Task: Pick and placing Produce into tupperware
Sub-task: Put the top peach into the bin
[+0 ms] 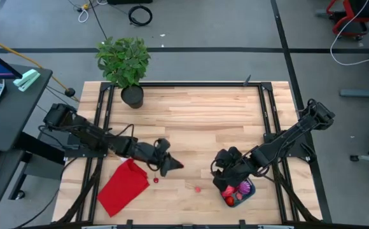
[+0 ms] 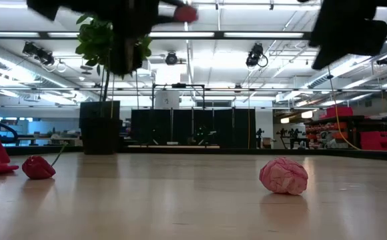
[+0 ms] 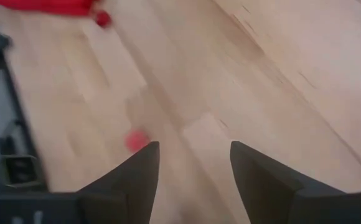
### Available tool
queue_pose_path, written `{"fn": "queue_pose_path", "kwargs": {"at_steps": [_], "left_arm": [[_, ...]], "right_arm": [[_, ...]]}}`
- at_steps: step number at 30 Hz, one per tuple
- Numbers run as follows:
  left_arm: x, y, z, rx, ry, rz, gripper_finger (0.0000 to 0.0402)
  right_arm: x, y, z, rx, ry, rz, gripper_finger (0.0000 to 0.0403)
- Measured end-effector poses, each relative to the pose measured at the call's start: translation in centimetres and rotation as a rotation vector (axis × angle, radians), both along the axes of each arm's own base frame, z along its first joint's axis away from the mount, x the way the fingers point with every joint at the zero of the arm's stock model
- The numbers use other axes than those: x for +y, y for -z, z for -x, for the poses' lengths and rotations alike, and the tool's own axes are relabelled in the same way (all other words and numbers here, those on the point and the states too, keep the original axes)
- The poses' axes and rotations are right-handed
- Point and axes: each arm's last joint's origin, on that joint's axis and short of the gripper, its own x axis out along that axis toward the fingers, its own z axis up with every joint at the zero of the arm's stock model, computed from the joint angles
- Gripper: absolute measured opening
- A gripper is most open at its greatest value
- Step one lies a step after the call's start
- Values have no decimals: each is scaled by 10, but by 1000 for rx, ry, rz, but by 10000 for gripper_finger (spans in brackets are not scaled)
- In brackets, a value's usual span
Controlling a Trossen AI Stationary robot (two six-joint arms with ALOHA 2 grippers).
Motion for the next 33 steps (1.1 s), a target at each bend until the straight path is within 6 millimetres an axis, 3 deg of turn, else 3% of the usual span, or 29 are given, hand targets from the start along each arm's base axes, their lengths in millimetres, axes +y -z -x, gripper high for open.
{"fn": "queue_pose_path", "kwargs": {"at_steps": [8,13,19,24,33], "left_arm": [[-16,-62,-25,42,83,-232,42],[-16,-82,-46,104,91,-309,40],[-27,-75,-84,120,130,-300,41],[-42,-53,-121,142,204,-329,38],[-67,-37,-178,64,319,-570,39]], "right_arm": [[-6,9,17,239,61,-65,199],[-10,13,28,377,147,-103,199],[-14,14,36,465,177,-85,199],[-18,15,40,513,196,-51,203],[-26,14,51,608,316,4,206]]}}
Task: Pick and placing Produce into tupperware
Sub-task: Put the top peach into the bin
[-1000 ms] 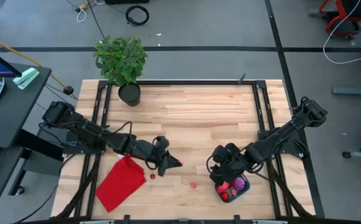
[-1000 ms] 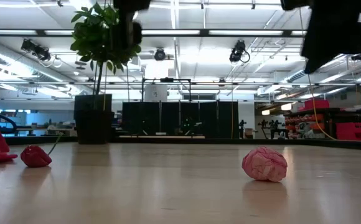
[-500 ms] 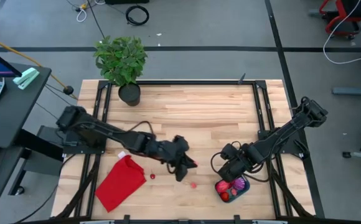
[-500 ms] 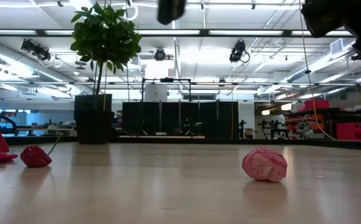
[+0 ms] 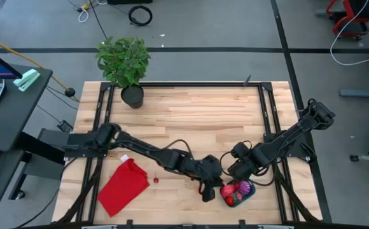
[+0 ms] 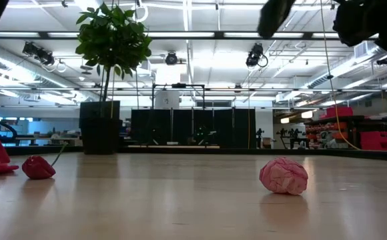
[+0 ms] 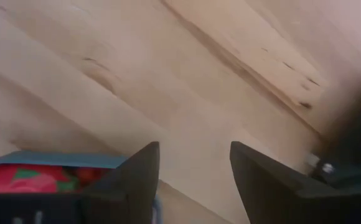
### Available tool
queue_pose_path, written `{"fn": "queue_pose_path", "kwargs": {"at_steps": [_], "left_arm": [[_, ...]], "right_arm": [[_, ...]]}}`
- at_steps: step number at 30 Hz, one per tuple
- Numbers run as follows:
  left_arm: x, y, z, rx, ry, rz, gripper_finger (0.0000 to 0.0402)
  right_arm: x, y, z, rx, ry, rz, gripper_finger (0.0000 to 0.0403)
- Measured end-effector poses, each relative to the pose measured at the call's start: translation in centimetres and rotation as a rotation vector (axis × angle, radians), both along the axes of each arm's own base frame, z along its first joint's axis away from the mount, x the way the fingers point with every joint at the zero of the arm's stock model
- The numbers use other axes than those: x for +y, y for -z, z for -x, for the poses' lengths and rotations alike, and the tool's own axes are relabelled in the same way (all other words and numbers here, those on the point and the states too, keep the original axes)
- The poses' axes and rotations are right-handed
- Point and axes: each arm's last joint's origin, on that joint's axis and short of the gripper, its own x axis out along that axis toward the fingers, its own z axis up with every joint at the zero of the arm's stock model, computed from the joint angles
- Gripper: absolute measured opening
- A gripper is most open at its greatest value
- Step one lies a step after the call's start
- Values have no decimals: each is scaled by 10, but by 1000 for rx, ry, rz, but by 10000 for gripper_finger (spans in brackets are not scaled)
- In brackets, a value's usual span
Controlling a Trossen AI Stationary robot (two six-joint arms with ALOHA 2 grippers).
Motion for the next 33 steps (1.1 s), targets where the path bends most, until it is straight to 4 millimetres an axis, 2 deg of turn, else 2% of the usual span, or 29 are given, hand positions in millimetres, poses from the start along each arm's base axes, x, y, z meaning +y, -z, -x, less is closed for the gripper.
{"fn": "queue_pose_path", "kwargs": {"at_steps": [4,8,16,23,33], "left_arm": [[-11,7,-12,-30,61,-89,42],[-13,27,-19,34,69,-111,42],[-14,51,-26,82,71,-132,43],[-23,70,-28,86,110,-118,42],[-31,60,-31,-1,168,-180,49]], "right_arm": [[-2,0,4,36,6,22,206],[-4,-1,6,68,9,35,206],[-10,-4,16,172,15,98,206],[-10,-3,16,169,14,97,206],[-10,-3,16,167,14,95,206]]}}
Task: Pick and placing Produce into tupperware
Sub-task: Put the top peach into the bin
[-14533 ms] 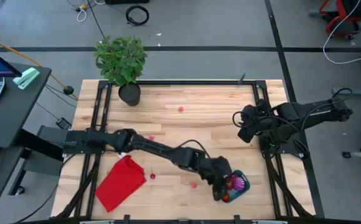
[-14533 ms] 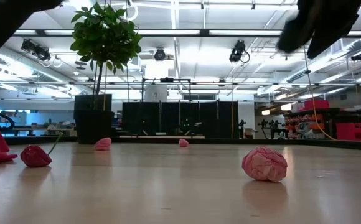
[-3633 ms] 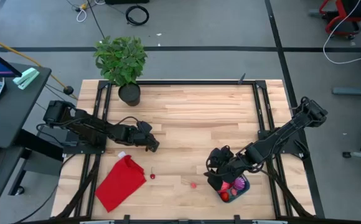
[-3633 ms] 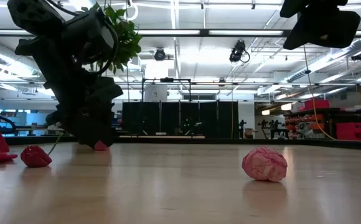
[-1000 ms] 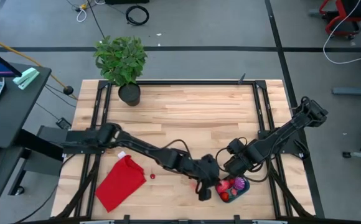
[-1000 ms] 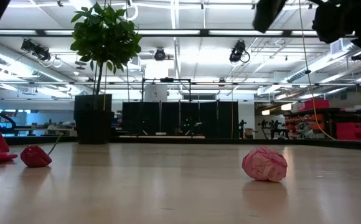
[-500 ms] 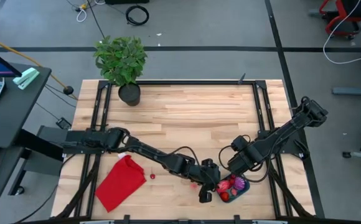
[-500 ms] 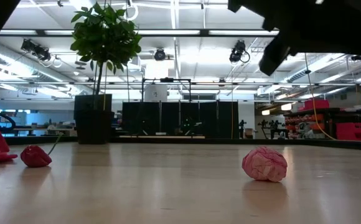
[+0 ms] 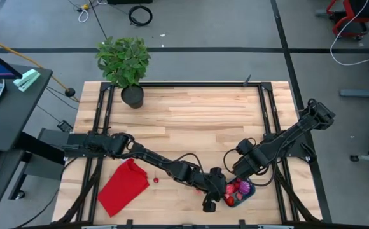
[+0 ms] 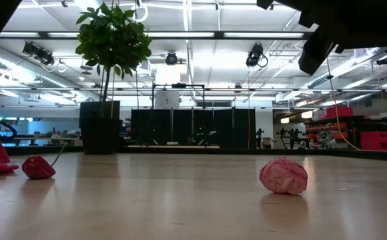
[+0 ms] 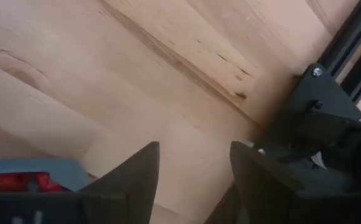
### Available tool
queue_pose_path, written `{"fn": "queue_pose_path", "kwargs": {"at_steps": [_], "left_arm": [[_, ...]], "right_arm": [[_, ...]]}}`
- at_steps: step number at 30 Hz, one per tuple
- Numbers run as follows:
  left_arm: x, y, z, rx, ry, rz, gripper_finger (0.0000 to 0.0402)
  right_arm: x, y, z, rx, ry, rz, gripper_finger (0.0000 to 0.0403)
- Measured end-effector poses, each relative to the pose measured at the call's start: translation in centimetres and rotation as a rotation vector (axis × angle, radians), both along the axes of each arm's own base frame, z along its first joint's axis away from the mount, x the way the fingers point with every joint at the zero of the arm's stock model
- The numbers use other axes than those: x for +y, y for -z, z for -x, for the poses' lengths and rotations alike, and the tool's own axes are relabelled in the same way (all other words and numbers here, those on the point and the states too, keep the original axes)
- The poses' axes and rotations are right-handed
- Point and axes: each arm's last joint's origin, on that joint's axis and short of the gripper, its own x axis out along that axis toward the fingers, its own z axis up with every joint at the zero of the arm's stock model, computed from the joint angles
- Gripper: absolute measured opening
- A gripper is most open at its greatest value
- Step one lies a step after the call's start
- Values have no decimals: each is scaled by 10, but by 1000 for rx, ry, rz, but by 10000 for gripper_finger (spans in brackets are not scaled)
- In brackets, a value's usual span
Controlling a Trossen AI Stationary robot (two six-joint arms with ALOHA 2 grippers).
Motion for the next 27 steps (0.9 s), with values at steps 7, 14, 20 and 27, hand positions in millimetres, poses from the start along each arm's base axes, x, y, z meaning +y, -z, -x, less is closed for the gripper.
{"fn": "queue_pose_path", "kwargs": {"at_steps": [7,14,20,27], "left_arm": [[-1,2,0,-4,18,-28,78],[3,2,-1,-1,8,-30,98],[4,3,-1,2,8,-31,99],[5,3,-2,4,4,-32,117]], "right_arm": [[1,0,-1,-12,0,-8,206],[2,1,-3,-27,0,-17,206],[2,1,-3,-36,23,-15,206],[2,1,-3,-36,24,-15,206]]}}
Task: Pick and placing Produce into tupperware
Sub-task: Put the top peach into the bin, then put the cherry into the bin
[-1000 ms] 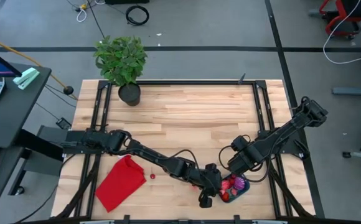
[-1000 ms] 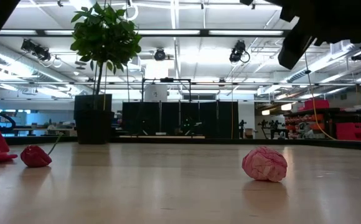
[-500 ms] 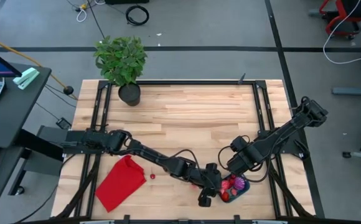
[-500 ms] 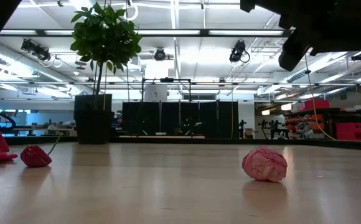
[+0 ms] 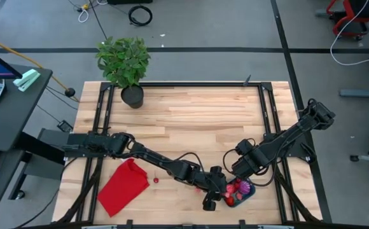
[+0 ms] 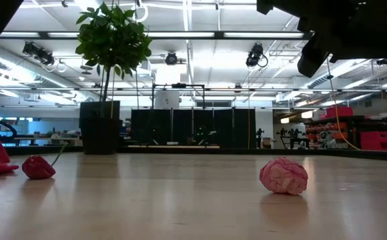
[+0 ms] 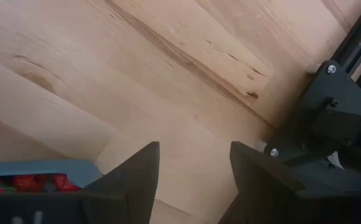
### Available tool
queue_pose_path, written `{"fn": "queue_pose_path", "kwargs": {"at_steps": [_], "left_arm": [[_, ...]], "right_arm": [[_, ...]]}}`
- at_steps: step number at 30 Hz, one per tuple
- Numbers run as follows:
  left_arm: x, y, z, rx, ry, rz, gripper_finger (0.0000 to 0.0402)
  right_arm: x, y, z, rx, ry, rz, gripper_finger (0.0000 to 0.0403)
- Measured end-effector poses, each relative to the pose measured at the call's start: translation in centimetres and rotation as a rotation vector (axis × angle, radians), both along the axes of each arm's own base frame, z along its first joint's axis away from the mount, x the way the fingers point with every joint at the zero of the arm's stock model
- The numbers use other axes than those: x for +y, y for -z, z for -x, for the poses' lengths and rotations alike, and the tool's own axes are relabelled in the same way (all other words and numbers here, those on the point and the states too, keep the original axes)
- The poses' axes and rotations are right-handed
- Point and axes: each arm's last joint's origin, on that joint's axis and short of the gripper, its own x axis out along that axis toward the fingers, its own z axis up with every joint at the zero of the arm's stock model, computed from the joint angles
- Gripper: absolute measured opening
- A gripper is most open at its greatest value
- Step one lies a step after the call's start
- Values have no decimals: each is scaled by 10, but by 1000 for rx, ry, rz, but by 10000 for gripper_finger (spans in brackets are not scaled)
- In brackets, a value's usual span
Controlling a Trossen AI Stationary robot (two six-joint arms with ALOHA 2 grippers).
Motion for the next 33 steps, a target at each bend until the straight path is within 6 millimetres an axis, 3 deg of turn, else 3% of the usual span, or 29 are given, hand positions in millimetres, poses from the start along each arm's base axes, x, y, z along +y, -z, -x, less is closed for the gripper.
{"fn": "queue_pose_path", "kwargs": {"at_steps": [14,22,28,33], "left_arm": [[20,2,-6,55,-106,121,177],[41,5,0,352,-98,310,159],[40,14,11,477,-66,220,132],[30,25,34,649,33,49,125]], "right_arm": [[2,1,-3,-33,2,-20,206],[5,2,-9,-91,1,-57,206],[8,2,-12,-126,-1,-79,206],[8,3,-12,-130,-2,-82,206]]}}
